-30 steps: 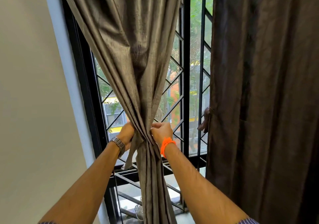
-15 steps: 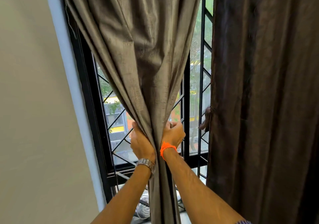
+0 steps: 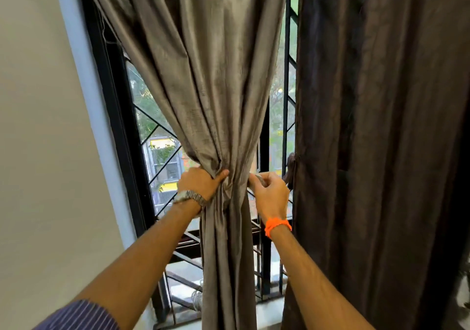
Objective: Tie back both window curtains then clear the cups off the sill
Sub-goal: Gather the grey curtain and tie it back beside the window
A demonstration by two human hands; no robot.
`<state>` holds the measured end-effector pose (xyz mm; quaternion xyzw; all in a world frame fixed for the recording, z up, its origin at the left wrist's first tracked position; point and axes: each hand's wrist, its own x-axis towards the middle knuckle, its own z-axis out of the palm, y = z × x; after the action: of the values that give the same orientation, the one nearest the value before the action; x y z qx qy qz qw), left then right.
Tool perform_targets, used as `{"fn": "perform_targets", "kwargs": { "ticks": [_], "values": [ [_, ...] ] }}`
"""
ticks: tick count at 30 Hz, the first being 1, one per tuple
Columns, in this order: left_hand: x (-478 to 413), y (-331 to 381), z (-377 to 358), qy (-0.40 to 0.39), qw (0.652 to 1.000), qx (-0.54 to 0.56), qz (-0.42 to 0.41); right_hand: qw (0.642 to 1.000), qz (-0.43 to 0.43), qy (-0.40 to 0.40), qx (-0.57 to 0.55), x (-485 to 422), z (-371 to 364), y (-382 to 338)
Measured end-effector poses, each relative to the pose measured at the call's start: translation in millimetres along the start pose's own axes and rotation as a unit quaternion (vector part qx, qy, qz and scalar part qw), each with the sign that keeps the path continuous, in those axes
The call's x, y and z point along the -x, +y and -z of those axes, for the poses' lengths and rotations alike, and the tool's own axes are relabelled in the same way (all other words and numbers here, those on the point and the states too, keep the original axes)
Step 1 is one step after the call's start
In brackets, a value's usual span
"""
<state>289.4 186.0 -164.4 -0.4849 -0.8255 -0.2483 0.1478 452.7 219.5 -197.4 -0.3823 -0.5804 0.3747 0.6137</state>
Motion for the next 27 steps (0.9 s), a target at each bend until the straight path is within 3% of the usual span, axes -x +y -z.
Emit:
{"fn": "perform_targets", "kwargs": {
  "ticks": [4,9,12,15,19,22,27],
  "values": [
    [-3,10,1,0.001,1.0,-0.025,-0.001,0.991,-0.025,-0.074,-0.105,5,11,-8],
    [-1,15,3,-0.013,0.999,-0.023,0.025,0.994,0.095,-0.027,0.051,27,14,-4],
    [-1,19,9,-0.034,0.998,-0.014,0.05,0.979,0.19,-0.024,0.067,51,6,-8],
    [-1,17,18,-0.046,0.995,0.026,0.086,0.953,0.264,-0.096,0.113,52,-8,-20],
    [4,4,29,-0.116,0.985,0.118,0.05,0.939,0.23,-0.221,0.129,35,-31,-38],
    [16,-16,38,-0.193,0.943,0.269,0.041,0.942,0.178,-0.257,0.125,19,-40,-48],
    [25,-57,56,-0.286,0.836,0.459,0.091,0.899,0.141,-0.378,0.171,-2,-46,-49]
  ]
}}
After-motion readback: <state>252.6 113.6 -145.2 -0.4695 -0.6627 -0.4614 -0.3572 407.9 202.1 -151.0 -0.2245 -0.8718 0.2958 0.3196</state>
